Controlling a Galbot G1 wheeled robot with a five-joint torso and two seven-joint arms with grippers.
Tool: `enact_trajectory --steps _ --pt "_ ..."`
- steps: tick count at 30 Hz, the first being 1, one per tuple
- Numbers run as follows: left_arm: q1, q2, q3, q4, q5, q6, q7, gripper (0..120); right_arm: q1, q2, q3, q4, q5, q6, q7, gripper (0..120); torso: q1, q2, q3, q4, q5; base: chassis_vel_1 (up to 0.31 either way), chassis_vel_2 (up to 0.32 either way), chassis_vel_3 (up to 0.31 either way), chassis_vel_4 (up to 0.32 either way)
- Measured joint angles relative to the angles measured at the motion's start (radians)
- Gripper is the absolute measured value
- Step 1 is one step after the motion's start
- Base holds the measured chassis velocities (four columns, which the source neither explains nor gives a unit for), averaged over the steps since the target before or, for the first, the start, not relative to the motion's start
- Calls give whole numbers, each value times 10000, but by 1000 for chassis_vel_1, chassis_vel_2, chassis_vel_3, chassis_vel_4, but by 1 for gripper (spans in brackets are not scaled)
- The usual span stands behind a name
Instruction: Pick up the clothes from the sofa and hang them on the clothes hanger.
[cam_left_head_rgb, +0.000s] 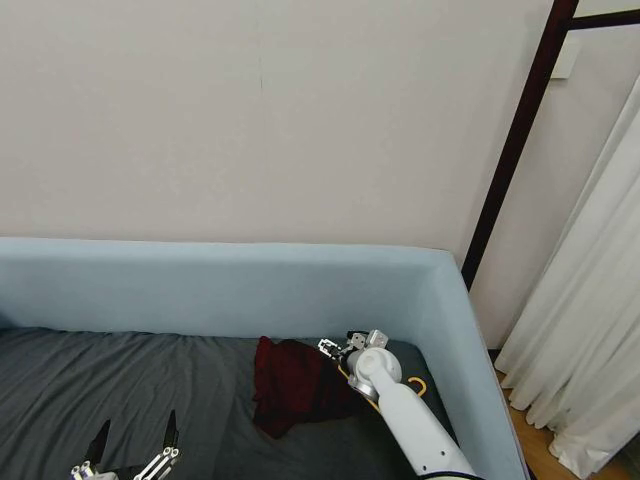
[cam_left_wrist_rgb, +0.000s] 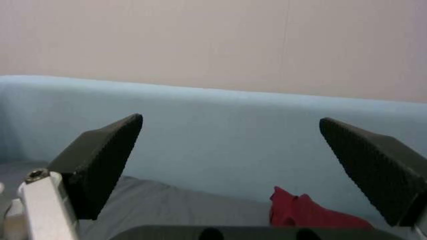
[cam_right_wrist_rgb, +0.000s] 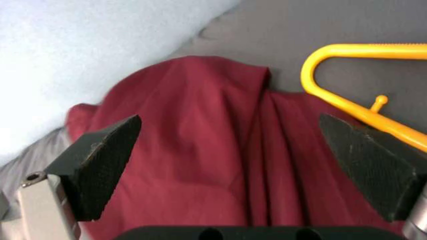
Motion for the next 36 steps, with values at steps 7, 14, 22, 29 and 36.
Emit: enact_trajectory --steps 7,14,22,29,36 --pt "146 3 -48 -18 102 -156 0 100 54 422 471 -898 -771 756 -1110 100 0 0 -1 4 3 0 0 0 0" --pt "173 -5 -12 51 223 -182 -7 100 16 465 643 -1129 -1069 993 -1483 100 0 1 -1 -1 1 0 0 0 0" --pt "268 -57 63 9 362 -193 -22 100 -66 440 594 -1672 -1752 1391 -1959 97 -1 1 -1 1 2 0 0 0 0" --pt "239 -64 54 161 392 -243 -32 100 -147 426 541 -2128 -2370 1536 -2378 89 0 1 -1 1 2 0 0 0 0" --pt "117 -85 77 293 408 -252 -44 100 -253 418 296 -2143 -2635 1581 -2622 62 -1 1 -1 1 2 0 0 0 0"
